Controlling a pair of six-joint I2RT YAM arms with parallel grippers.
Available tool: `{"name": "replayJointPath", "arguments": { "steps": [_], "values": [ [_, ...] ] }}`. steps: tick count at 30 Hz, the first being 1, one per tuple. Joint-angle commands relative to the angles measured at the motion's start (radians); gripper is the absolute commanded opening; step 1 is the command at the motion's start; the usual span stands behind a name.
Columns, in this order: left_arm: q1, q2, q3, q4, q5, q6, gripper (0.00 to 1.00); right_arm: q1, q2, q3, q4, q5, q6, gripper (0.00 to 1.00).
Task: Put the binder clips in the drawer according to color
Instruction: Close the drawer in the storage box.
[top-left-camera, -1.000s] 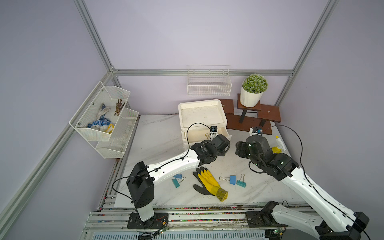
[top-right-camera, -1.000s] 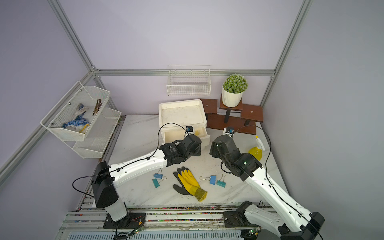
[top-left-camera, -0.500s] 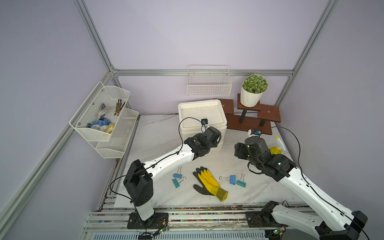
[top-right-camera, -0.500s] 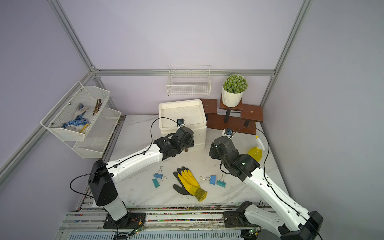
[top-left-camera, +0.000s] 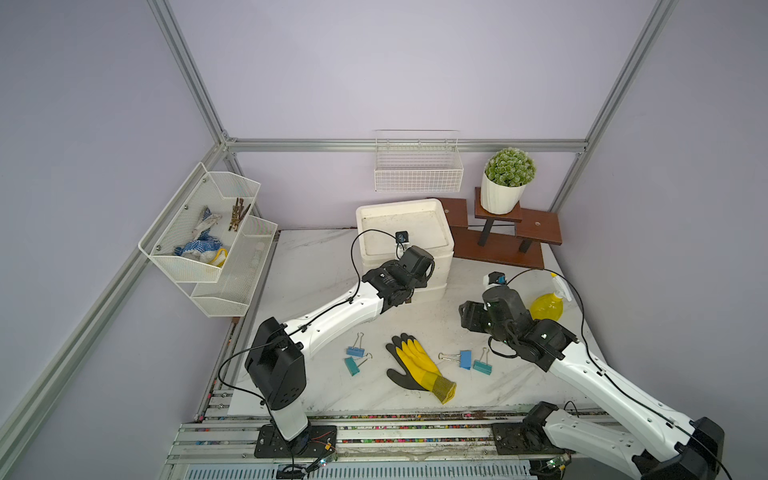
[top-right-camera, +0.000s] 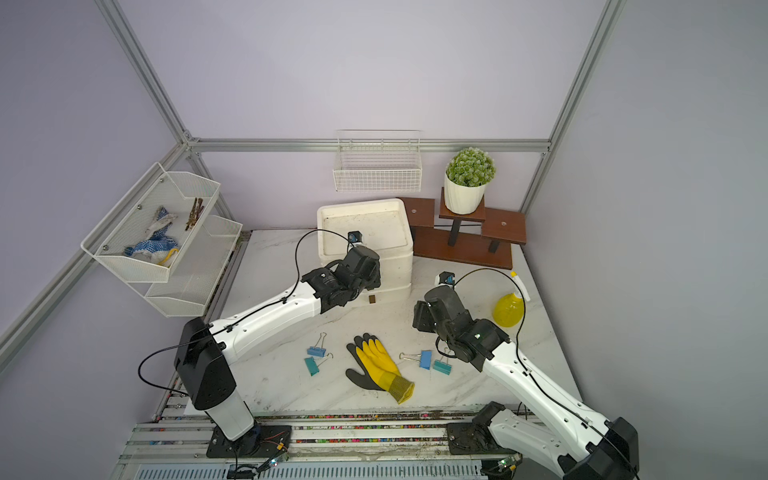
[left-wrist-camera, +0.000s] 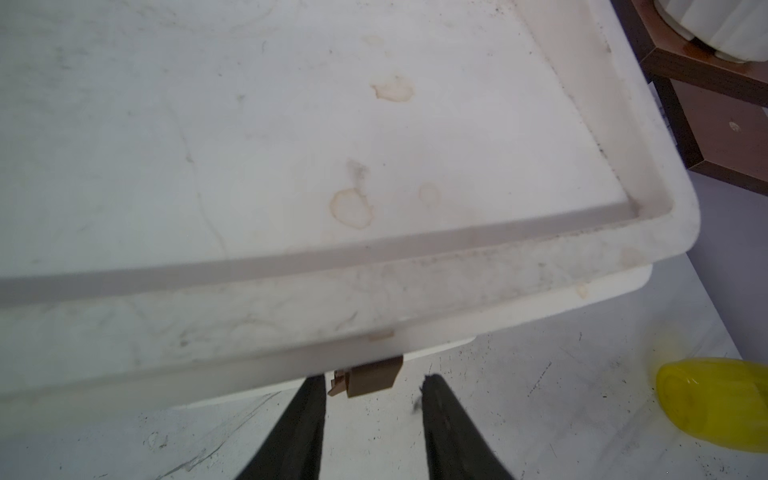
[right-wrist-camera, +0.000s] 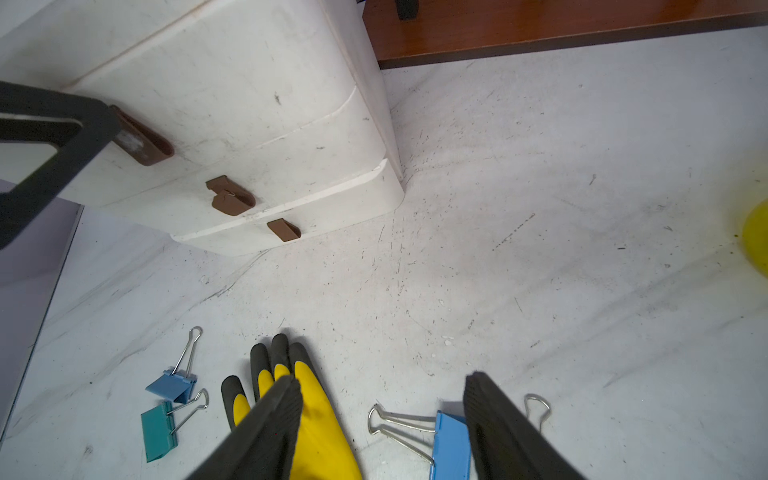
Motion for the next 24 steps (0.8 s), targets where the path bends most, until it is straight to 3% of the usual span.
{"name": "replayJointPath", "arguments": {
  "steps": [1,6,24],
  "values": [
    [0.003,-0.044,-0.009,0.006,0.049,-0.033,0.4,-0.003,-0.029,0.001,0.039,0.0,0.006,0.68],
    [-0.018,-0.085,-0.084,0.046,0.03,-0.064,0.44,-0.003,-0.028,-0.009,0.048,0.002,0.006,0.68],
    [0.026,0.052,0.078,0.045,-0.015,-0.009,0.47,-0.003,-0.049,-0.019,0.04,0.0,0.001,0.68]
  ]
}}
